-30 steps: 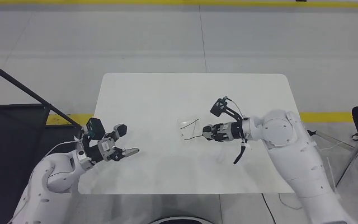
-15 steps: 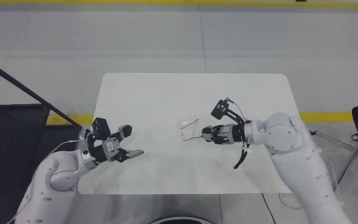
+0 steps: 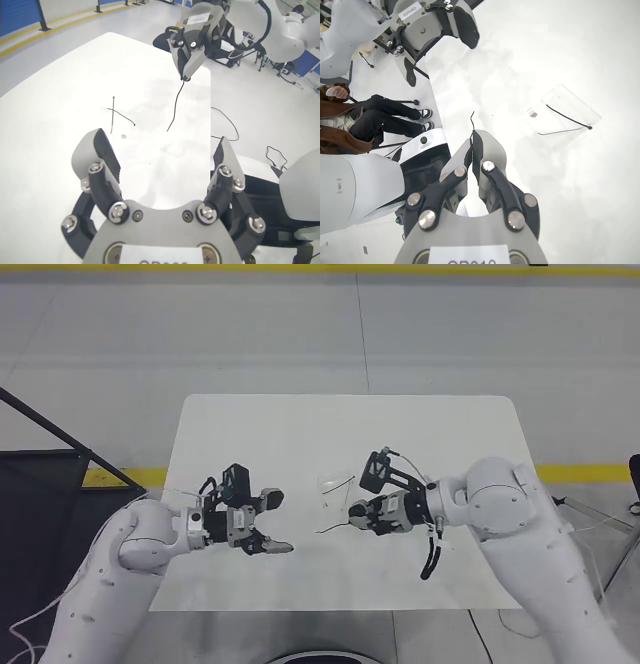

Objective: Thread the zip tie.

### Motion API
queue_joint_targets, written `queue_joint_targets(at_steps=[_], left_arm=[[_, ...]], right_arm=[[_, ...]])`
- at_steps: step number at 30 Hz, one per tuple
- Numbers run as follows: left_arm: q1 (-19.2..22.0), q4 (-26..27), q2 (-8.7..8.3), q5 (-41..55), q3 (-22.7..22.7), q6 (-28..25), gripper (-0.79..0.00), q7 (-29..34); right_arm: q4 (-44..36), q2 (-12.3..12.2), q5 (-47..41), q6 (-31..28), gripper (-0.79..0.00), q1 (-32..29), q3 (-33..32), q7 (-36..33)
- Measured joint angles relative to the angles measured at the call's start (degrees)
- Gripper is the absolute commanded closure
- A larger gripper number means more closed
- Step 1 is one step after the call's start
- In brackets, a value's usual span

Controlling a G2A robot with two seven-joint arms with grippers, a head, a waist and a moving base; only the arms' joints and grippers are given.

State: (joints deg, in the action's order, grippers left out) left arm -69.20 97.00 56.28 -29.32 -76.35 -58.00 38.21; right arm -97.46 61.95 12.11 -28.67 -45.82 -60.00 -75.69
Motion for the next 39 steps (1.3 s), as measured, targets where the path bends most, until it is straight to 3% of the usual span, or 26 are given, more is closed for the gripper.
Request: queue_joint_targets(at_steps=[6,19,29,31,33,39], left_arm=[[4.37,-1.59,-1.76,5.1,5.74,0.0,-0.785,4.29],[4.21,-1.19,-1.69,4.63,5.92,0.38,-0.785,3.75],[10.0,-3.58,-0.47,1.58,13.16,1.47,-0.785,2.26],[11.06,-4.47,-0.27,1.27,14.36,0.55,-0.696,1.84],[11.96,-5.53,-0.11,0.95,15.26,-0.04,-0.422,1.16],[13.67,-7.39,0.27,-0.78,17.23,0.16,-0.36,-0.26]], right_arm=[[1.03,-0.56,-2.64,-0.47,0.0,4.14,4.69,0.55],[0.79,-0.69,-2.37,-0.44,0.0,4.03,5.29,1.21],[0.86,-0.43,-3.19,0.99,0.0,5.29,7.93,1.27],[1.22,-0.48,-3.66,0.45,0.0,5.54,8.08,1.0],[1.43,-0.53,-3.92,0.13,0.0,5.76,8.22,0.81],[2.01,-0.63,-4.33,-0.03,0.0,6.32,8.72,0.59]])
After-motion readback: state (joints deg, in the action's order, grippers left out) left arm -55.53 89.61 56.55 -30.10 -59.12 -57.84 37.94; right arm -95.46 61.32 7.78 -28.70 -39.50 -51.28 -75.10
